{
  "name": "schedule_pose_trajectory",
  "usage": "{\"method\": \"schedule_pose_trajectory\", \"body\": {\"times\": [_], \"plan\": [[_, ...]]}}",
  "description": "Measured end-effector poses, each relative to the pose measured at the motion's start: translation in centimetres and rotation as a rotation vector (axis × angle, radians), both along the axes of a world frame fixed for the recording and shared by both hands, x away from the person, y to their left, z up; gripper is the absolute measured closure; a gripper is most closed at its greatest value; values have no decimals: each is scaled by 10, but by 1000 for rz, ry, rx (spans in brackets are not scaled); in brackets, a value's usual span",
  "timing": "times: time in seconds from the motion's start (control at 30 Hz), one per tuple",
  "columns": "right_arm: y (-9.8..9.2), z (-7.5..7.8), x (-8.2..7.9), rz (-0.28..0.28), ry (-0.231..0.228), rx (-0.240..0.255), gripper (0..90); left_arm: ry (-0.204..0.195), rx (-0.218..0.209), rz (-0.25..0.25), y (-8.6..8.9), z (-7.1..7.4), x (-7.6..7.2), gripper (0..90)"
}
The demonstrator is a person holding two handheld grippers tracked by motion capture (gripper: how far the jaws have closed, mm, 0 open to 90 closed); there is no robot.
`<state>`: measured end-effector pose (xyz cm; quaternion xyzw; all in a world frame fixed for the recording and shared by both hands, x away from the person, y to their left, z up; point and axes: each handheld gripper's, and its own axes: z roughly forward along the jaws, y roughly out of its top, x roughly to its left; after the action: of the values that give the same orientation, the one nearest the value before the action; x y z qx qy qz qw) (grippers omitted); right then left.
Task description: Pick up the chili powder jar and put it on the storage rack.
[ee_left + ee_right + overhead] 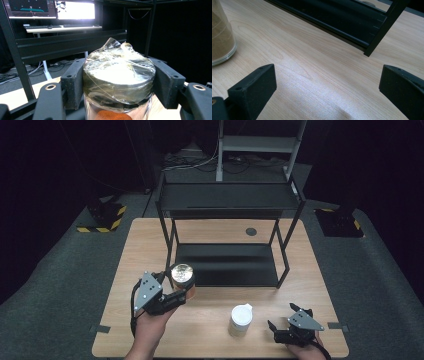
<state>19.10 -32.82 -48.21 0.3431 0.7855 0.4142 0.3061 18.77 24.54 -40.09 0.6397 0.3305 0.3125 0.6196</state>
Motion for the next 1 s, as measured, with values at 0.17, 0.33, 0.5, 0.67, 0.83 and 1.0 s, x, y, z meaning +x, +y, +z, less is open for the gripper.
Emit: {"method": "schedule_pose_trajectory", "body": {"times": [0.17, 0.33, 0.5, 0.67, 0.83, 1.0], "plan": [[0, 0, 0, 0, 1, 0, 0, -4, -4, -1, 0, 5, 2, 341], [0, 0, 0, 0, 0, 0, 0, -5, -15, 0, 1, 10, 4, 341], [0, 0, 0, -1, 0, 1, 0, -18, -15, 3, 1, 17, 6, 342], [0, 0, 0, -1, 0, 1, 0, -29, -22, 6, 1, 23, 7, 341], [0, 0, 0, -1, 0, 2, 0, -38, -19, 11, 2, 30, 9, 341], [0, 0, 0, 0, 0, 0, 0, -46, -19, 19, 3, 37, 11, 341]]}}
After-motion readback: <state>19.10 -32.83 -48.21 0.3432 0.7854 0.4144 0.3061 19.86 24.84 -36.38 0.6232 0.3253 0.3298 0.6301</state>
